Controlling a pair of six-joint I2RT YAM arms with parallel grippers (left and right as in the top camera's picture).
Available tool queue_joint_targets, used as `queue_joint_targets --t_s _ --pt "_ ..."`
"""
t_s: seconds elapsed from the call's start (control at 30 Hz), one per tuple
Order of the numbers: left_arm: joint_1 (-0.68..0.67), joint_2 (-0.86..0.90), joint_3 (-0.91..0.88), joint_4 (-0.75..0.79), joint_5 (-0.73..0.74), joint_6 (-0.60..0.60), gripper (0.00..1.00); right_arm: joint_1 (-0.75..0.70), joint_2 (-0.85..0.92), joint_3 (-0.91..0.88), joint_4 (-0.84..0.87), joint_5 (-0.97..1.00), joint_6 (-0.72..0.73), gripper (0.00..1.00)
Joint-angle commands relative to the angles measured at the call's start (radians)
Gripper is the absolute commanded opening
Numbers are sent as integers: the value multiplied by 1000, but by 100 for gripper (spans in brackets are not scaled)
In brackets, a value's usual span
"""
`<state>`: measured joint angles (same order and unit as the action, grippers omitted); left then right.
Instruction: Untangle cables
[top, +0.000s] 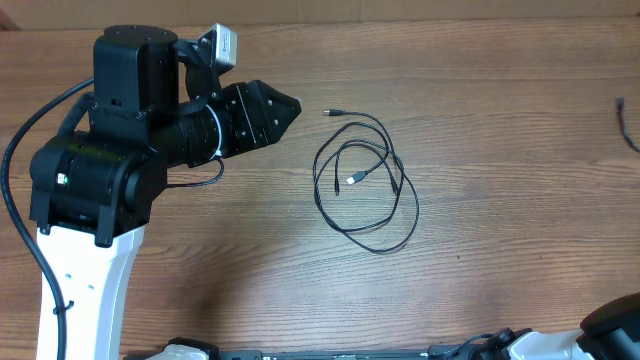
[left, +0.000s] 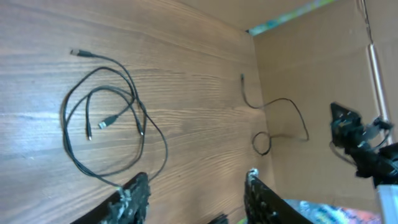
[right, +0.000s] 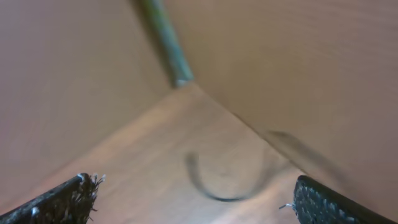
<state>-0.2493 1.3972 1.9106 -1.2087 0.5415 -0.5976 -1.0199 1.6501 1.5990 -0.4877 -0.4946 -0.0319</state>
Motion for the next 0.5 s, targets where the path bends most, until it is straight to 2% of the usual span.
queue_joint_targets --t_s 0.0,0.3,0.47 --pt "-7 8 23 1 -5 106 55 13 -11 16 24 -263 6 100" --pt "-7 8 23 -19 -5 246 57 115 -68 16 81 -555 5 100" --pt "-7 8 23 -23 2 299 57 243 -109 16 70 -592 5 100"
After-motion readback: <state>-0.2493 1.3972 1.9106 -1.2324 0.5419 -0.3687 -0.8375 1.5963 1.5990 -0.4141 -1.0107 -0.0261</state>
